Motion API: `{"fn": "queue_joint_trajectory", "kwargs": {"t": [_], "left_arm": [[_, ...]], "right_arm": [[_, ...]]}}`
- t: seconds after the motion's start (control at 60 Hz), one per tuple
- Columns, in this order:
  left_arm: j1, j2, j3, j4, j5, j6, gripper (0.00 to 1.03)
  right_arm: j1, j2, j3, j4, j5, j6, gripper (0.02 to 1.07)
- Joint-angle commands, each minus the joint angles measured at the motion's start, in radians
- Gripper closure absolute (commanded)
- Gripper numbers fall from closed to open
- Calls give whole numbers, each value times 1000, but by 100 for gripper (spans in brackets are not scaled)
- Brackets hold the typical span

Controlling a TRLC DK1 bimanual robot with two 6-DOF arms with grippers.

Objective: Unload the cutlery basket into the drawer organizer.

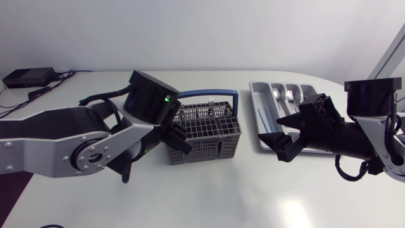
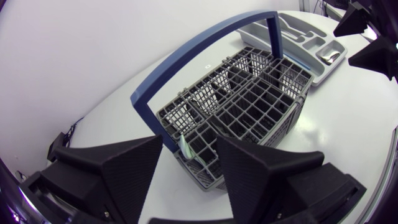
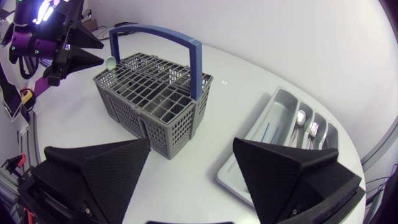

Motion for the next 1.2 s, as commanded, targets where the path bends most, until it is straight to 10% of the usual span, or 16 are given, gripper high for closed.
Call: {"fn": "queue_joint_trajectory", "kwargs": {"t": [0.0, 0.6, 1.183], "left_arm": [[7, 38, 43, -25, 13, -47, 44], [62, 85, 70, -80, 51, -67, 53], [73, 153, 75, -17, 42, -64, 83]], "right_arm": [[-8, 0, -29, 12, -1, 20, 11], [-9, -13, -39, 18, -3, 22, 11], [-8, -8, -42, 22, -12, 15, 11]]}}
